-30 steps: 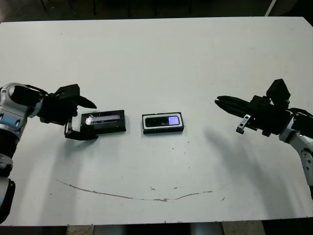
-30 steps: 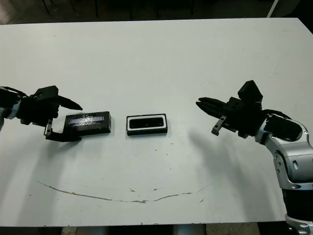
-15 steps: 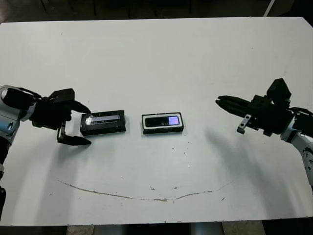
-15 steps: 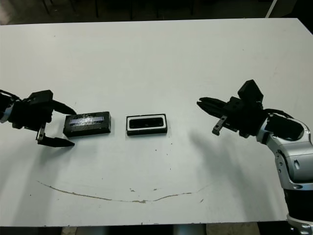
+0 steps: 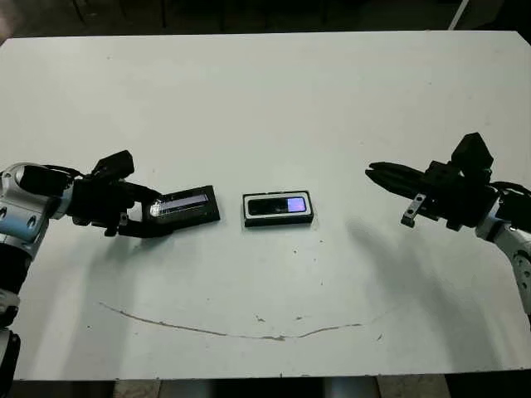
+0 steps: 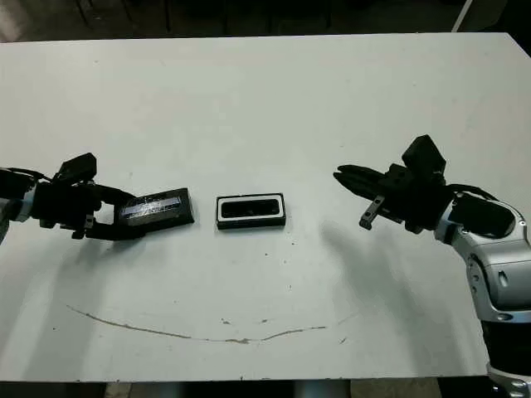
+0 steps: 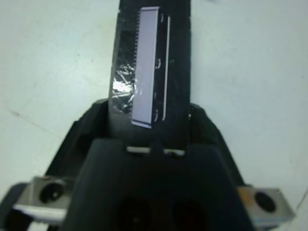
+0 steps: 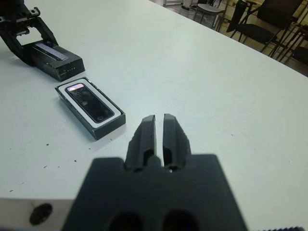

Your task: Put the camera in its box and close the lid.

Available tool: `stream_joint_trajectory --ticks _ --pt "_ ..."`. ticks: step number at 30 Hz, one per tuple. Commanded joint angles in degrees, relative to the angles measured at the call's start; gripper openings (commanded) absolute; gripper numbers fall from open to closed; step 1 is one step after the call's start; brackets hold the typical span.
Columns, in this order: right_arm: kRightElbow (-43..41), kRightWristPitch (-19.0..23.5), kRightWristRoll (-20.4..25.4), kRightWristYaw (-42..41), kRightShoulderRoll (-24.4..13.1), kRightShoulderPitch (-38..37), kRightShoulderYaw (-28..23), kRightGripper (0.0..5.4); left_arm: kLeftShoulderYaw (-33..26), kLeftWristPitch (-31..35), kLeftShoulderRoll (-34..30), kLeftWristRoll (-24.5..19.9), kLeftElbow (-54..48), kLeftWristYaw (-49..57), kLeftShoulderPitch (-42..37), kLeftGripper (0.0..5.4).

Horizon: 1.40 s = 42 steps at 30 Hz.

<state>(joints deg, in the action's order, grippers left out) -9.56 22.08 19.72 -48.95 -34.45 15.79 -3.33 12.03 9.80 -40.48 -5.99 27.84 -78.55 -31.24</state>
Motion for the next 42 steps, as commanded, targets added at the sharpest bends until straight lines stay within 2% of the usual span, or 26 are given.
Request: stream_joint_trajectory --ticks 1,7,13,21,24,31,36,39,42 --pt "0.37 0.65 0.10 -0.34 -0.94 -1.30 0.23 0.00 1.27 1.63 0.86 0.74 1.48 0.26 3.80 2.78" --pt "0.23 1.56 0.16 -0.19 -1.02 -1.33 0.36 0.00 0.61 1.96 0.38 0.00 -0.77 1.05 4.81 2.78" --pt "-0.37 1.62 -0.21 0.29 -0.83 -1.71 0.50 0.00 -1.29 8.35 -1.00 -3.90 -8.76 0.48 6.56 2.78" --pt "-0.68 0.75 0.00 1.14 0.43 -2.58 0.77 0.00 -11.85 8.39 -0.71 -9.18 -22.91 10.64 9.94 2.77" --pt "-0.62 1.33 0.53 1.52 1.13 -2.68 0.92 0.00 -13.51 7.33 0.05 -9.56 -25.91 14.55 9.52 2.77" --pt "-0.38 1.08 1.21 2.27 2.08 -2.78 0.97 0.00 -10.81 4.25 4.35 -10.63 -23.16 15.57 7.23 2.77" --pt "-0.97 2.44 1.32 2.91 1.52 -2.86 1.17 0.00 -7.26 5.17 5.52 -9.01 -20.83 15.77 4.60 2.77" --pt "0.26 1.09 1.94 2.16 2.14 -2.80 0.94 0.00 -4.83 7.35 6.29 -8.51 -18.97 15.21 2.60 2.77" --pt "1.15 -0.19 2.25 1.71 2.30 -2.82 0.96 0.00 -2.65 6.62 8.15 -7.85 -15.93 14.72 1.12 2.77"
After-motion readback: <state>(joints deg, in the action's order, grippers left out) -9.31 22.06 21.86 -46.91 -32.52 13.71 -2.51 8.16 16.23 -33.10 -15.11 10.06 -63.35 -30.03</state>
